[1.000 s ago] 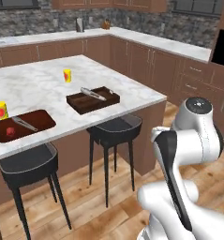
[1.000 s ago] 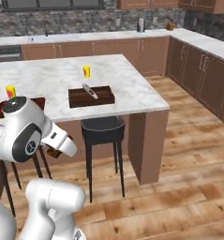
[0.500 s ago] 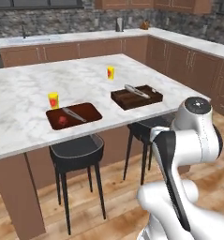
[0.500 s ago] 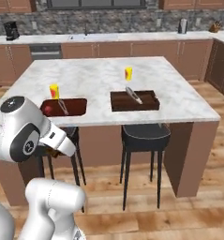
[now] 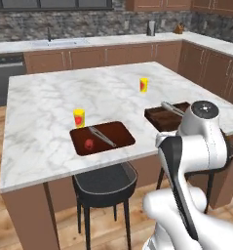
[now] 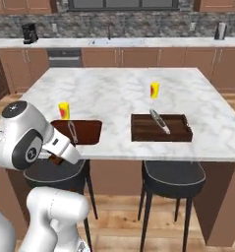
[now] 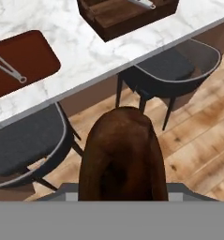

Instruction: Gather the sweet potato and bell pepper from the fridge and place them on a tray on the dining counter. Then gather the steak and fish from the fridge and place them on the other tray.

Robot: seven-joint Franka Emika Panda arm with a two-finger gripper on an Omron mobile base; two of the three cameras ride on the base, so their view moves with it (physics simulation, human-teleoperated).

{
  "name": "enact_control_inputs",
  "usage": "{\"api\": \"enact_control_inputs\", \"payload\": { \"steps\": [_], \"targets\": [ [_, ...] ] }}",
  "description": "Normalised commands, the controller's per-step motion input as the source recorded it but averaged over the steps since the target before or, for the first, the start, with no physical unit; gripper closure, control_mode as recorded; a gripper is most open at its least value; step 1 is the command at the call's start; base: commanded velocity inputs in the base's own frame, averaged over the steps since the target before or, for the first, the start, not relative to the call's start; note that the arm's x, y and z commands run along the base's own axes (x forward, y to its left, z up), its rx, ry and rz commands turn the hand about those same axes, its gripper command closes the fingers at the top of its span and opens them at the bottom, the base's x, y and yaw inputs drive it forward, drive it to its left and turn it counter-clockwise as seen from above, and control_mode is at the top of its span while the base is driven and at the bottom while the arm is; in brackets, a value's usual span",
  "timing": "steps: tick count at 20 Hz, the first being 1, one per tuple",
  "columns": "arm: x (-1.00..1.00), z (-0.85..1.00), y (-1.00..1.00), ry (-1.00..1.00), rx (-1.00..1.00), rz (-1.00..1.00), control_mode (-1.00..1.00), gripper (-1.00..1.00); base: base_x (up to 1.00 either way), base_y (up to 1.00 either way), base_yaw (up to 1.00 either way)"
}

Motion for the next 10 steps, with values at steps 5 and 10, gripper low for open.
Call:
{"api": "enact_control_inputs", "payload": {
  "steps": [5, 10],
  "targets": [
    [0.00, 0.00, 0.00, 0.00, 0.00, 0.00, 1.00, 1.00, 0.57, 0.18, 0.21],
    [0.00, 0.00, 0.00, 0.00, 0.00, 0.00, 1.00, 1.00, 0.55, 0.43, 0.19]
  ]
}}
